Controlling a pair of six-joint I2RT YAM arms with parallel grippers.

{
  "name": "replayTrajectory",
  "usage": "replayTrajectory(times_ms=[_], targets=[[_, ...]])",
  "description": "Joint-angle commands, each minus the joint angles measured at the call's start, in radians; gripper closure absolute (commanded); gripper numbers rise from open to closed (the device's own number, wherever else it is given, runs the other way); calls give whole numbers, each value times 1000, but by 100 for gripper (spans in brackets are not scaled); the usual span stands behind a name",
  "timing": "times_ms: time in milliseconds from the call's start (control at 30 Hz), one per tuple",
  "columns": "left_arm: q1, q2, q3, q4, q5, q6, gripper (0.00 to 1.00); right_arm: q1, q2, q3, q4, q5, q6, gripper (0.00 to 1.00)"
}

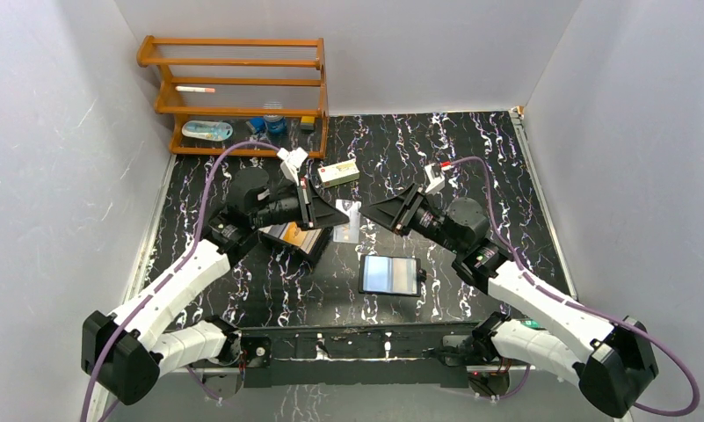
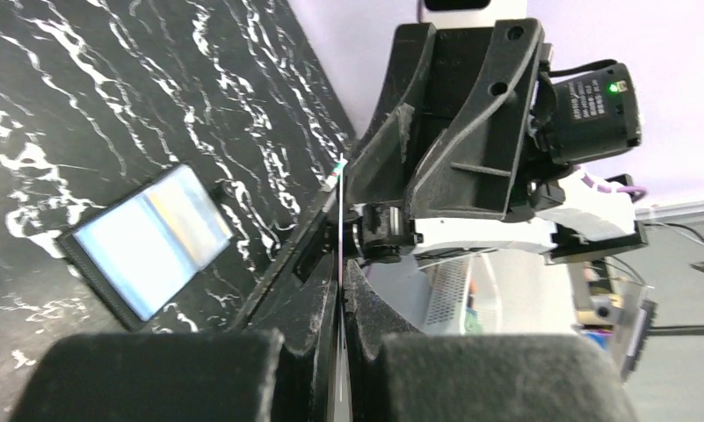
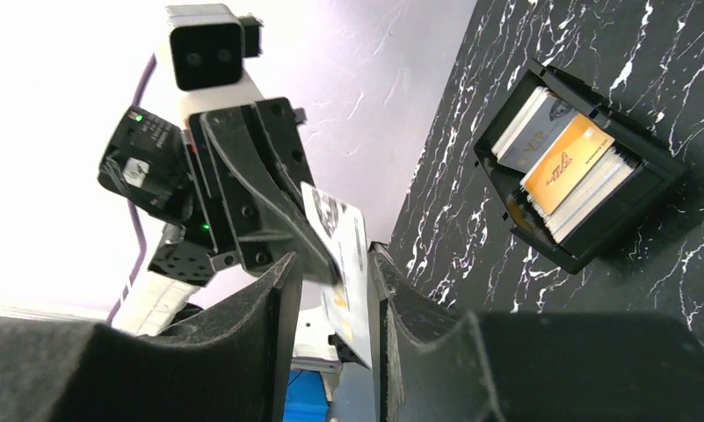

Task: Put the credit cards into the card holder
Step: Pick up the credit card from the storage box.

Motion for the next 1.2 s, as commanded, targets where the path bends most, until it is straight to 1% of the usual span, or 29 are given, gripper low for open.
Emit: replayTrajectory(times_ms=[0,100,200,267,333,433,567,600,633,667,767,800,867,967,1067,1167], targets=[[4,-13,-85,298,135,-232,100,3,40,52,123,-33,26,59],[5,-13,-103,319,134,-248,100,4,54,58,98,-36,28,58],[6,-22,-79,245,113,-195,100,4,41,44,92,-13,30,54],[5,-27,-66,201,102,-161,100,4,33,45,73,1,22,54],[5,-28,-77,217,106,-172,100,4,34,48,69,-3,14,57],[6,-20,-97,270,117,-212,100,4,46,46,94,-35,18,67],[5,-8,-100,278,120,-218,100,4,62,30,146,-74,32,88],[5,-6,-97,270,119,-213,100,5,63,28,152,-79,31,94],[6,-5,-89,250,115,-200,95,4,61,25,153,-80,27,100],[6,-5,-76,215,102,-172,87,4,54,22,149,-78,21,100],[4,3,5,-22,29,30,63,5,13,20,84,-55,-18,100],[5,4,28,-99,-8,89,59,4,-2,24,39,-43,-37,100],[5,-1,55,-198,-73,181,51,3,-35,30,-53,-19,-75,100],[4,-7,63,-266,-128,230,46,3,-79,29,-194,24,-139,100],[4,32,67,-304,-121,256,46,4,-96,29,-339,71,-215,100],[-3,70,56,-321,-118,268,48,4,-81,42,-461,98,-304,100]])
